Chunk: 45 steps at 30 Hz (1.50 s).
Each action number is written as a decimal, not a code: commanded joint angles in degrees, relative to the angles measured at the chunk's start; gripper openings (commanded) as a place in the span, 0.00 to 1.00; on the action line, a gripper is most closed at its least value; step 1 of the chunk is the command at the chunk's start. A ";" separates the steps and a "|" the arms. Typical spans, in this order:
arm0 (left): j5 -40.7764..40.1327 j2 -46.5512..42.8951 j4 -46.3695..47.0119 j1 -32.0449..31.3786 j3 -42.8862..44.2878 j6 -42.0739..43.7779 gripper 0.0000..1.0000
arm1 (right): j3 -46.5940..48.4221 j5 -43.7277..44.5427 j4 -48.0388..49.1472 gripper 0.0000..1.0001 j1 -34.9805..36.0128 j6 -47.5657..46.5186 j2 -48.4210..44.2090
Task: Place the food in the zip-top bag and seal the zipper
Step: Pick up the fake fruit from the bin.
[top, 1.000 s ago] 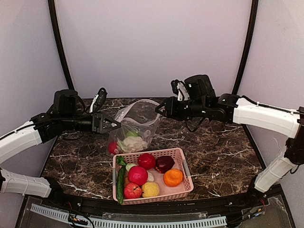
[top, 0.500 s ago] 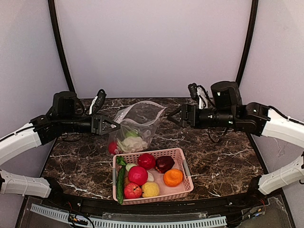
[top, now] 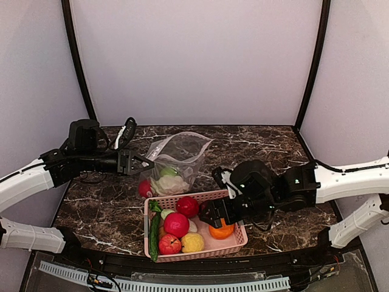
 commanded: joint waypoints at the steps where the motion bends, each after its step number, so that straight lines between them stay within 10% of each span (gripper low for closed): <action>1: 0.09 -1.00 0.08 0.31 -0.70 -0.04 0.01 | 4.85 5.82 -1.48 0.88 1.34 2.51 6.38; 45: -0.49 -0.10 -4.59 0.31 1.78 2.04 0.01 | 15.39 4.62 -6.57 0.91 -8.80 -14.31 28.92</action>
